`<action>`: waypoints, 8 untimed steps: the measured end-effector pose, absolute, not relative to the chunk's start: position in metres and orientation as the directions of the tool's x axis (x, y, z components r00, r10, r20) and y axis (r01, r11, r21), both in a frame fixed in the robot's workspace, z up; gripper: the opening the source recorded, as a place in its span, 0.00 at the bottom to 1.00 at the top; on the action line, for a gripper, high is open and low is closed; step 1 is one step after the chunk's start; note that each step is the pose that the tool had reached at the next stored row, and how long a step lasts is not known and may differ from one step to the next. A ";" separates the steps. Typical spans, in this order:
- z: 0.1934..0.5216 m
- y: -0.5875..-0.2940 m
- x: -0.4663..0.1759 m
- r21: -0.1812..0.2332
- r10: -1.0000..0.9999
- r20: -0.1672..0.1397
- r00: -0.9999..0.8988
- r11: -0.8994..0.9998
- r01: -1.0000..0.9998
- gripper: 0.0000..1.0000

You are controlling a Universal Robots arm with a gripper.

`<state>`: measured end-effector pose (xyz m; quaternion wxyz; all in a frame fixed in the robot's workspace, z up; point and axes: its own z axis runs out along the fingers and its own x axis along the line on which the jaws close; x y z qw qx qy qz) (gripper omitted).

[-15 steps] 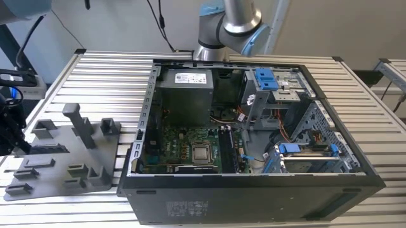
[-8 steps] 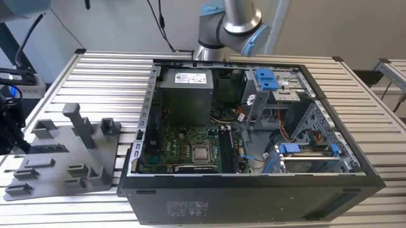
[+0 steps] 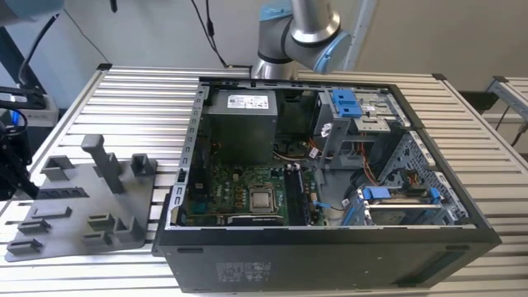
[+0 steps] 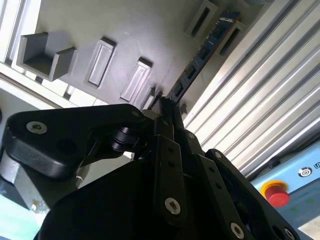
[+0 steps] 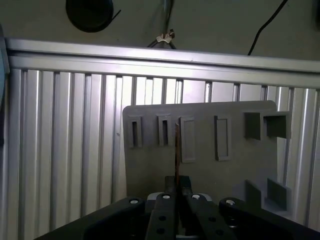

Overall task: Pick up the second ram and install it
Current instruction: 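Pick up the second ram and move it above second insertion slot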

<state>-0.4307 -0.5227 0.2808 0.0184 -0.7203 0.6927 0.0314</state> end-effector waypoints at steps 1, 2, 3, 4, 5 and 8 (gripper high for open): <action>0.281 -0.523 -0.431 0.017 -0.997 -0.071 0.038 -0.040 -0.999 0.15; 0.282 -0.523 -0.431 0.017 -0.997 -0.071 0.038 -0.040 -0.999 0.15; 0.282 -0.523 -0.431 0.017 -0.997 -0.071 0.038 -0.040 -0.999 0.15; 0.282 -0.523 -0.431 0.017 -0.997 -0.071 0.038 -0.040 -0.999 0.15; 0.282 -0.523 -0.431 0.017 -0.997 -0.071 0.038 -0.040 -0.999 0.15; 0.283 -0.523 -0.431 0.017 -0.997 -0.071 0.038 -0.040 -0.999 0.15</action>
